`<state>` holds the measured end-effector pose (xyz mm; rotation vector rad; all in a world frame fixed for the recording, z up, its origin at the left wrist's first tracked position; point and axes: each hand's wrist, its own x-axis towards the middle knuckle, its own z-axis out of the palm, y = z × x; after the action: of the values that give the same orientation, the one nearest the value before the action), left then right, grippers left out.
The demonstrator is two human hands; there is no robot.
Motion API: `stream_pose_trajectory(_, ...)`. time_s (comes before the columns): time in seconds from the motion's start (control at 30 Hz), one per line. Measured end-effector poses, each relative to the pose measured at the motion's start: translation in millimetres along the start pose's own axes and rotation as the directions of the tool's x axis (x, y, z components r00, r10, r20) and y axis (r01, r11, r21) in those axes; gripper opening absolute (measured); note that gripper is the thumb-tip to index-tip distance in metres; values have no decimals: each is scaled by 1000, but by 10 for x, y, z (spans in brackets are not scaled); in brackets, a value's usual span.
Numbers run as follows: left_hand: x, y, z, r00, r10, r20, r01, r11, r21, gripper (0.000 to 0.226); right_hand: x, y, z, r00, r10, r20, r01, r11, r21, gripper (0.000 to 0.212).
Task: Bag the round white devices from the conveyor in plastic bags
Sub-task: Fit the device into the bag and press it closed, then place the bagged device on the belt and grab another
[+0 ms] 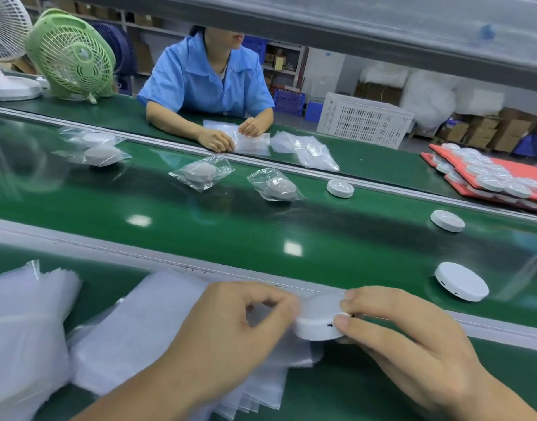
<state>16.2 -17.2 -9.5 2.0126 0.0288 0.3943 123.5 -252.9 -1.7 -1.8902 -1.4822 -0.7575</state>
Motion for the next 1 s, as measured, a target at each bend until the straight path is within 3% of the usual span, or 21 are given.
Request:
stream_pose_trajectory(0.03,-16,67,10,993,25,118,-15,996,-82,25,108,-42,15,999,-39,12,38,999,39,18)
stream_pose_trajectory(0.1,-46,127,45,966,57,251,-21,989,-144,58,99,-232,214,978,78,-196,-62,994,85,7)
stream_pose_trajectory(0.13,-57,123,78,972,74,225,-42,989,-142,66,123,-239,236,954,204,-221,-158,965,211,4)
stream_pose_trajectory(0.2,-81,128,159,991,132,35,-129,987,-91,57,149,-304,240,877,452,-160,-342,824,451,20)
stream_pose_trajectory(0.3,-116,144,231,962,148,-227,-170,983,-76,33,231,-429,304,804,560,198,-545,564,620,45)
stream_pose_trajectory(0.37,-103,143,229,956,90,-280,-140,977,-163,21,298,-363,318,766,556,324,-624,522,581,49)
stream_pose_trajectory(0.43,-56,127,206,965,80,-248,-131,971,-199,21,451,-246,365,748,603,277,-648,575,499,39)
stream_pose_trajectory(0.5,-13,67,165,984,18,-176,-45,988,-151,34,611,8,459,728,658,193,-673,631,386,39)
stream_pose_trajectory(0.57,3,-36,92,994,-15,-111,29,992,125,47,801,392,577,635,764,118,-757,583,296,42)
stream_pose_trajectory(0.6,12,-73,48,998,22,-63,-1,951,309,49,904,608,637,557,828,68,-803,515,299,41)
stream_pose_trajectory(0.63,17,-108,22,998,60,3,-55,896,441,48,1013,816,683,445,894,51,-842,399,362,37)
stream_pose_trajectory(0.7,41,-159,14,983,121,140,-179,808,562,43,1186,1178,758,227,960,162,-846,112,521,25)
stream_pose_trajectory(0.73,54,-180,25,973,135,185,-218,795,566,38,1238,1302,784,177,951,252,-853,21,521,22)
stream_pose_trajectory(0.77,64,-187,33,967,142,212,-237,808,539,32,1260,1384,799,172,927,332,-881,-7,474,21)
stream_pose_trajectory(0.83,72,-184,41,954,126,274,-240,865,441,27,1206,1421,827,214,888,407,-938,71,339,21)
stream_pose_trajectory(0.93,95,-212,7,939,126,320,-252,884,394,27,1011,1318,705,426,859,284,-900,436,31,18)
stream_pose_trajectory(1.0,90,-229,4,939,136,317,-277,845,457,28,759,1309,503,561,806,189,-699,583,-413,31)
